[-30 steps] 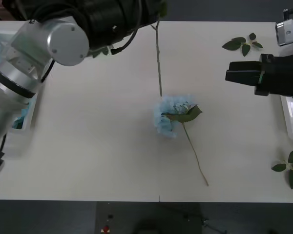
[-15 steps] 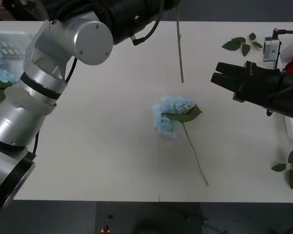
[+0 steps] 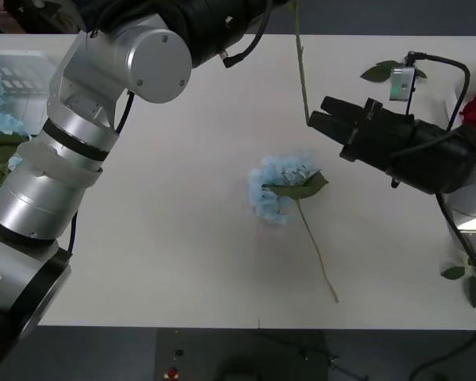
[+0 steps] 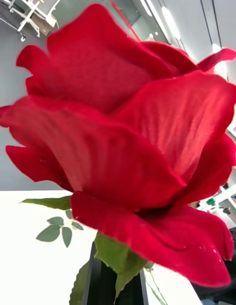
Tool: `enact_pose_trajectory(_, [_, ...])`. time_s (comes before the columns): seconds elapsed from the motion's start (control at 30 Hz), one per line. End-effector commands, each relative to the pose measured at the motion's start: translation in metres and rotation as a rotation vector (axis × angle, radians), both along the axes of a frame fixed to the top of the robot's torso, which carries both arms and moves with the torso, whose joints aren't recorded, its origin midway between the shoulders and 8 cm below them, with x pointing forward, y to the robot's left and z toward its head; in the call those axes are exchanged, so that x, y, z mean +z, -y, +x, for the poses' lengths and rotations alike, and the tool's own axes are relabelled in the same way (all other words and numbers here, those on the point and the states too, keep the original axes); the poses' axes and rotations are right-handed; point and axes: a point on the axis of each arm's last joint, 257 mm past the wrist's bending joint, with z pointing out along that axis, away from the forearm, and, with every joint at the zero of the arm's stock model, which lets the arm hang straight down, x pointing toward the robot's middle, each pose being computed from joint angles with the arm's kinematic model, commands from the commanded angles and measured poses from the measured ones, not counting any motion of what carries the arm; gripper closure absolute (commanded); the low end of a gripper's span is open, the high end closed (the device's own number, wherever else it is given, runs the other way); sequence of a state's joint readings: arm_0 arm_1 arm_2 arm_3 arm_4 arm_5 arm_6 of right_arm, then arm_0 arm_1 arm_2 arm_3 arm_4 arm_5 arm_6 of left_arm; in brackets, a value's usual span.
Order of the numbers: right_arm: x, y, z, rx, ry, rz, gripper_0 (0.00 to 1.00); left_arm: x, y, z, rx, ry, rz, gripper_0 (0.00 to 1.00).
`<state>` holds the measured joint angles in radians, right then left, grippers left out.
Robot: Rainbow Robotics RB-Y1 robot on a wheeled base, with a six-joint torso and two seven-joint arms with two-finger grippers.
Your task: Put the red flowers into the right box and the blue flowers into the left box
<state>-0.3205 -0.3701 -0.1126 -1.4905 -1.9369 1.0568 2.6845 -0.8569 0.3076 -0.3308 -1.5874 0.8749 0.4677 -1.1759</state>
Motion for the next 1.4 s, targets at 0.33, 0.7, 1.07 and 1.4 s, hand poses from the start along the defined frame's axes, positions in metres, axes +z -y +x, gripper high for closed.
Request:
enact_pose_trajectory(0.33, [0.049,-0.037,0.015,-0.016,0.106,0.062,0.3,0.027,0.014,-0.009,-0.02,0.044,-0.016,1.0])
enact_pose_trajectory(0.7, [0.061,-0.074,0.032,-0.052,0.129,0.054,0.41,0.026,0.012,-0.007,-0.008,0.052,-0.007,1.0])
enact_pose_trajectory(1.07, [0.056,-0.09,0.033,-0.047,0.108,0.045,1.0,0.027,0.011,-0.006,-0.004,0.056,-0.003,1.0])
enact_pose_trajectory(1.4, [0.057,-0.091,0.033,-0.043,0.093,0.051,1.0,0.027,0.011,-0.006,-0.004,0.056,-0.003,1.0])
